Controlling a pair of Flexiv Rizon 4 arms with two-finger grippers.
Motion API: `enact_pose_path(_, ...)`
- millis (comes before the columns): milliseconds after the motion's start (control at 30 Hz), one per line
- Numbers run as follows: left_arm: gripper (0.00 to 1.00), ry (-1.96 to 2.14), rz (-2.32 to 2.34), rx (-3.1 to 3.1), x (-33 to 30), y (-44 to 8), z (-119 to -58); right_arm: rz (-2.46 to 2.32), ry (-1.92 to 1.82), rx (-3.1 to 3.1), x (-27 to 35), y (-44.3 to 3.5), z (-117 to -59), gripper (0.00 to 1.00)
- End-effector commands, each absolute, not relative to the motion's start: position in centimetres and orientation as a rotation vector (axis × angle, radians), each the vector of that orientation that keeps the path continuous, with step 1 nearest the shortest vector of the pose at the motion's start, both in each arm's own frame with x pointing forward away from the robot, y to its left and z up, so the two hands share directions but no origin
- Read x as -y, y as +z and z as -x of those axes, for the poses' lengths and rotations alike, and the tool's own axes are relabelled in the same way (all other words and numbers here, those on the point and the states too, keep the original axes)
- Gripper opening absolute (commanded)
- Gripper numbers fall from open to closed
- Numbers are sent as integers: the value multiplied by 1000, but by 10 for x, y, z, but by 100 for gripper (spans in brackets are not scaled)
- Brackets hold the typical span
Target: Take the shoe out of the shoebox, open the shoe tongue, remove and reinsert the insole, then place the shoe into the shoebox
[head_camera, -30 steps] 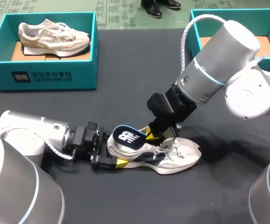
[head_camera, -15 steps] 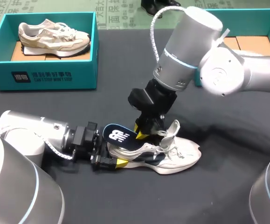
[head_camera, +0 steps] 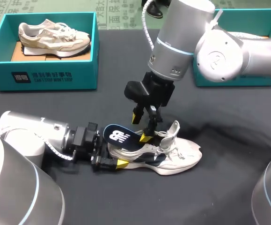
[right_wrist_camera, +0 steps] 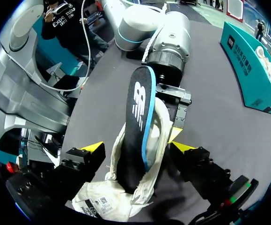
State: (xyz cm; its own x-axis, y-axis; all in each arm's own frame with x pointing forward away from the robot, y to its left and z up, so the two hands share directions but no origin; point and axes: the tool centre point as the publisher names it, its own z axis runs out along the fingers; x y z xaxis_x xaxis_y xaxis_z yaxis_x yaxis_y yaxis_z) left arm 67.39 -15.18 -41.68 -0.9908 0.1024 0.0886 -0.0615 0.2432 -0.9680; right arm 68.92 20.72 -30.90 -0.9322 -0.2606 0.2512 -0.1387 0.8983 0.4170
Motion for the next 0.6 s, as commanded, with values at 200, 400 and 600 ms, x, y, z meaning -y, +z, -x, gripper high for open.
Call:
enact_pose_path(200, 0, 1852, 38, 2370, 152, -418, -674, -304, -567, 2752, -210, -310, -693, 100)
enact_pose_path(400, 0, 1852, 38, 2370, 152, -418, -674, -306, -621, 2723, -211, -308, -692, 100)
enact_pose_path(600, 0, 1852, 38, 2370, 152, -418, -674, -232, -691, 2611, -215, -291, -688, 100)
